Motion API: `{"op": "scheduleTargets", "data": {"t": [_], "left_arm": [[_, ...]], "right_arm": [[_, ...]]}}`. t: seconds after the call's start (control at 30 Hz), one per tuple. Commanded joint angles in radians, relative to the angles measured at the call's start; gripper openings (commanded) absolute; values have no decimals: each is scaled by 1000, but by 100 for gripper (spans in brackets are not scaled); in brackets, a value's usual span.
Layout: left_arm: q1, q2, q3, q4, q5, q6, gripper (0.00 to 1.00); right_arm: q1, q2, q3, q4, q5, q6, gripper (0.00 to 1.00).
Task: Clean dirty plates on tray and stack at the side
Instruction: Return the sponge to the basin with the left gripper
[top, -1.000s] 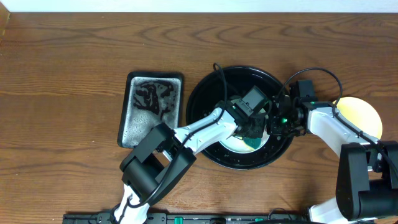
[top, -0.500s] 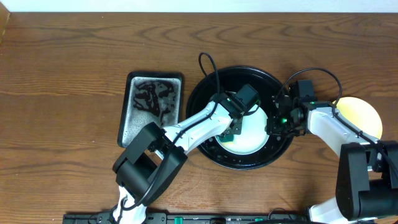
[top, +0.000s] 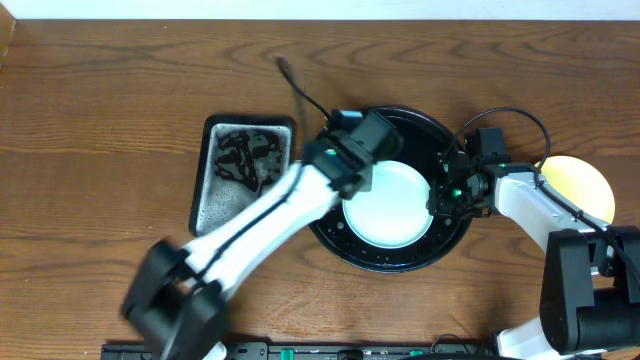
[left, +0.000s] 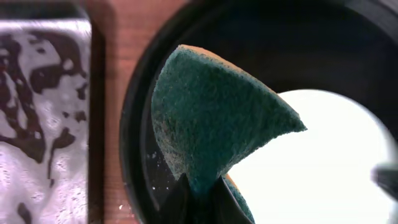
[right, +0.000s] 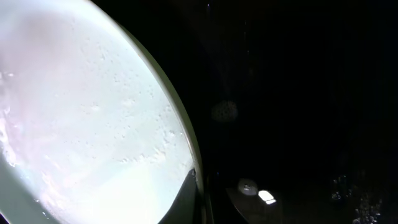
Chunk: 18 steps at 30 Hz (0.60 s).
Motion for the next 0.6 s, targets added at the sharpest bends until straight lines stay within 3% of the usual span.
{"op": "scheduleTargets", "data": {"t": [0.0,0.1,0.27,0.43,0.57], "left_arm": [[51,-101,0,-45,101,48,8],[137,-163,-1,-122,145,51,8],[314,-185,-28,-216,218,156,7],[484,-185,-130,-196,340,247,7],[558,-185,-198,-152,365,263,11]], "right_arm": [[-4,-43,-3,-29,77,-11,1],[8,-126,-3,-63,105,-11,1],[73,-290,-3,-150,258,27,1],[171,-394,-3,-203,411,30,1],[199,-393,-4,-193,381,31,1]]}}
